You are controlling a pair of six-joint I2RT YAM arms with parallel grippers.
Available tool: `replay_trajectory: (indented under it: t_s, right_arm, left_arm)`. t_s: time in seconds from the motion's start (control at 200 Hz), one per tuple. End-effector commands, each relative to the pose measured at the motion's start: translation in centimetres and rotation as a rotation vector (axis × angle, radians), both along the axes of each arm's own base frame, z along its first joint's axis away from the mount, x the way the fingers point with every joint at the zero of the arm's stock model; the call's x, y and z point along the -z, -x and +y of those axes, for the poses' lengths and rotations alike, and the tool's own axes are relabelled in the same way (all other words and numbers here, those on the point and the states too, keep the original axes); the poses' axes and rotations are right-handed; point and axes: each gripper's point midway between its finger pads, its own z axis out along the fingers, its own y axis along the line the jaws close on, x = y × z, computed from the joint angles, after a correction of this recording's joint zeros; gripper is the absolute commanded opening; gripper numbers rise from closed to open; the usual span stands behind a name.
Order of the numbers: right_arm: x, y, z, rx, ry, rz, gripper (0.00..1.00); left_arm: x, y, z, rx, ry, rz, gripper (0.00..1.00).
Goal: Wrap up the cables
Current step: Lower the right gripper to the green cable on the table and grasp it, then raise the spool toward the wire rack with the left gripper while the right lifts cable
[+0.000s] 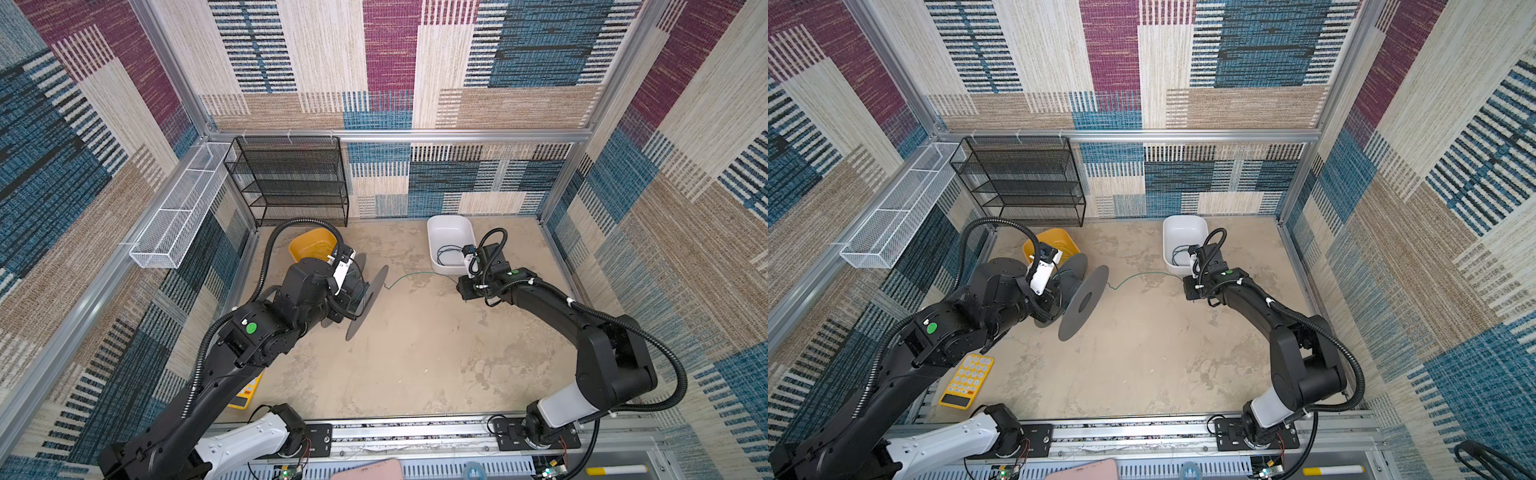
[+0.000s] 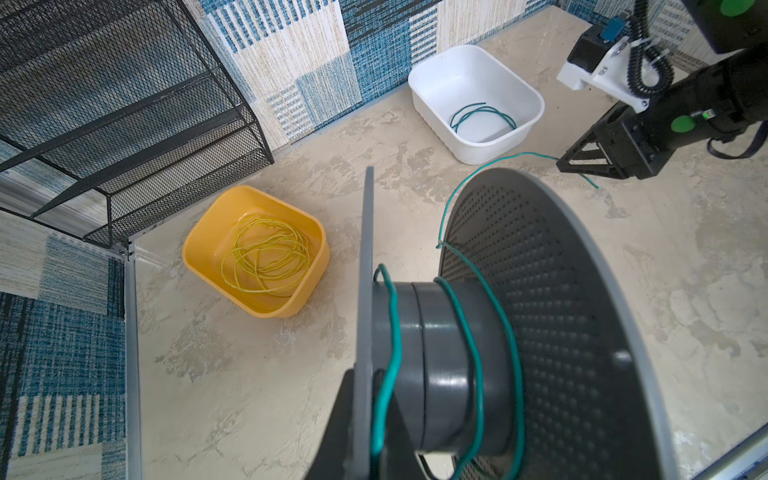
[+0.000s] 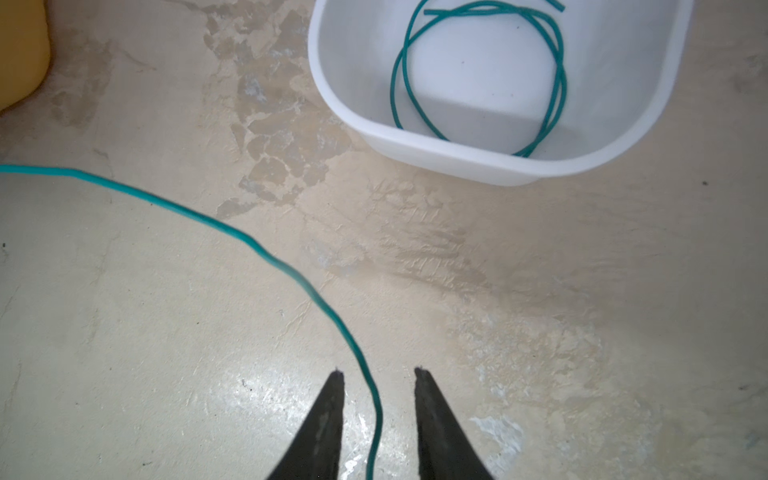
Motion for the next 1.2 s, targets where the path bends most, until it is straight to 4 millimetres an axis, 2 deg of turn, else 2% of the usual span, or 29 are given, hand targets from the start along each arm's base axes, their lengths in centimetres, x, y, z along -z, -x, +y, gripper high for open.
replay_trajectory:
  t_s: [0.0,0.135,0.205,0.376,0.481,0.731,0.816,0.946,1.097,1.197]
  right_arm:
    - [0.0,-0.6,0.0,0.019,-0.006,-0.018,0.26]
    - [0.2,-0.6,0.1,0.02,-0.009,-0.01,0.16]
    - [0.4,-0.5,0.1,0.018,-0.01,-0.001,0.15]
    - [-0.4,-0.7,-0.2,0.036,-0.009,-0.03,0.08]
    - [-0.7,-0.7,-0.4,0.047,-0.003,-0.037,0.0]
    - [-0.2,-0.2,-0.6,0.078,-0.004,-0.023,0.0]
    - [0.3,0.2,-0.4,0.096,-0.011,-0.022,0.0]
    - [1.9,1.7,1.1,0.087,-0.02,-0.004,0.0]
    - [3.5,4.1,3.6,0.041,-0.039,0.012,0.0]
    - [3.1,5.3,5.8,0.007,-0.065,-0.015,0.0]
  left_arm:
    - [-1.4,-0.4,-0.2,0.0,0.025,-0.045,0.0]
    - [-1.5,-0.4,-0.2,0.001,0.028,-0.048,0.0]
    - [-1.6,-0.4,-0.2,-0.001,0.028,-0.05,0.0]
    - [-1.6,-0.5,-0.1,-0.004,0.026,-0.054,0.0]
    - [-1.7,-0.5,-0.2,-0.004,0.03,-0.056,0.0]
    - [-2.5,-1.0,-0.3,-0.02,0.05,-0.083,0.0]
    - [-3.6,-1.4,-0.4,-0.03,0.09,-0.108,0.0]
    - [-6.4,-2.9,0.2,-0.082,0.194,-0.145,0.0]
    - [-10.8,-5.5,1.3,-0.168,0.371,-0.219,0.0]
    - [-13.2,-7.6,1.9,-0.248,0.461,-0.283,0.0]
